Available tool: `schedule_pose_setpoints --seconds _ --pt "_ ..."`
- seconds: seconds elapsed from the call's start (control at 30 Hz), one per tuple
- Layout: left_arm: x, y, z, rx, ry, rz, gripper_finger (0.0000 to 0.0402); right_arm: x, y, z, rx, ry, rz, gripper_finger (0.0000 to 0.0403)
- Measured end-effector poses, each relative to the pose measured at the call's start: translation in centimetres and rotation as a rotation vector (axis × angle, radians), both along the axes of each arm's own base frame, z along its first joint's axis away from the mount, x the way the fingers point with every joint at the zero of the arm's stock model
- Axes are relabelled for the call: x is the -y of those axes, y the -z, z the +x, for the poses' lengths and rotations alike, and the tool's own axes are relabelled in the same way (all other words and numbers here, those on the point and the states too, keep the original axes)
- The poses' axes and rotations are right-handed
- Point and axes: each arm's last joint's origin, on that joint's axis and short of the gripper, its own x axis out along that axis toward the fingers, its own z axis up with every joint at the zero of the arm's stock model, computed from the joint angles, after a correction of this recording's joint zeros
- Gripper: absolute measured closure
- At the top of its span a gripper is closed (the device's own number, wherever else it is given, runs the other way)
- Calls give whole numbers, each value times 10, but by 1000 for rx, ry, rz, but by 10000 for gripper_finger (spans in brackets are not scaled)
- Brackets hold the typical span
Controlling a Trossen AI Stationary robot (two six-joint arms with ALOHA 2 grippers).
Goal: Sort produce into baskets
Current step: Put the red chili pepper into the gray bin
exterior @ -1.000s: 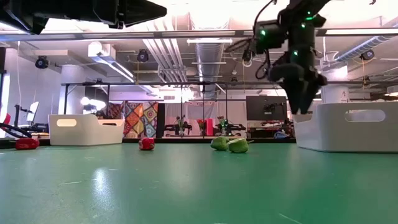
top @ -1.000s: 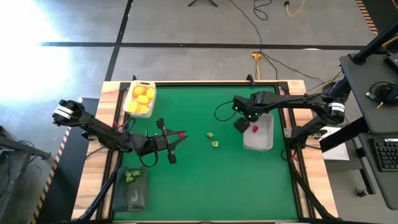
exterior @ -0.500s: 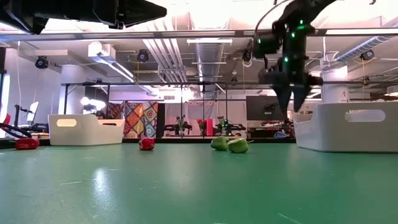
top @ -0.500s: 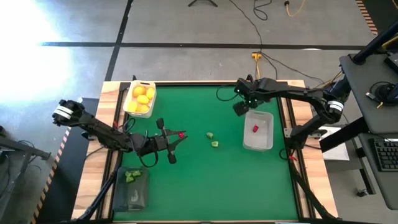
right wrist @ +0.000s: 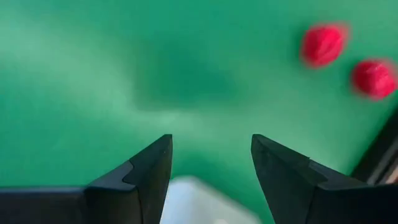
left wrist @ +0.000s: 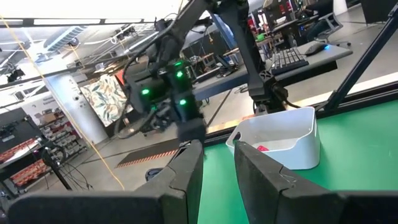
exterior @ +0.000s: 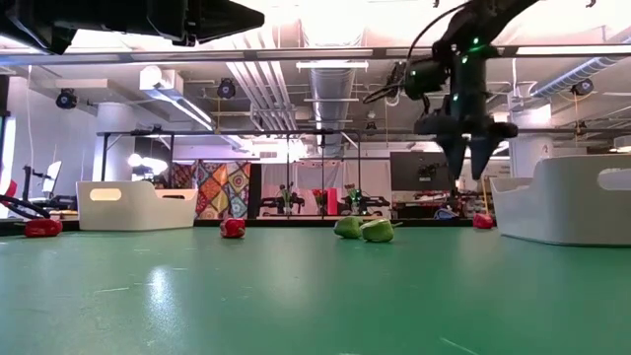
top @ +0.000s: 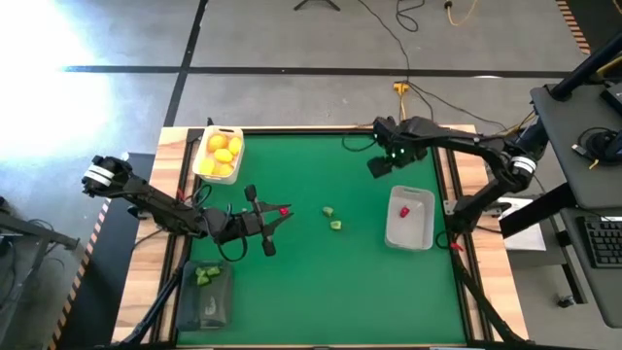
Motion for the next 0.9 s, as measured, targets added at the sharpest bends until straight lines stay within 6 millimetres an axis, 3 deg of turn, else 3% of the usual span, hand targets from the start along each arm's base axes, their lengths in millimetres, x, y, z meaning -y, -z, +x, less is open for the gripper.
schedule_pose_setpoints --seconds 0.1,0.37,0.57,0.73,0.9 --pt "0 -1 0 5 -1 9 324 25 6 -4 2 30 -25 187" --pt "0 -4 0 33 -2 7 324 79 49 -24 -154 129 11 131" --pt "0 -3 0 39 1 -20 324 96 68 -27 -213 143 5 97" --pt "0 -3 0 43 3 -32 324 106 80 -31 -221 131 42 107" --pt "0 -3 0 42 4 -32 324 107 82 -33 -201 129 64 159"
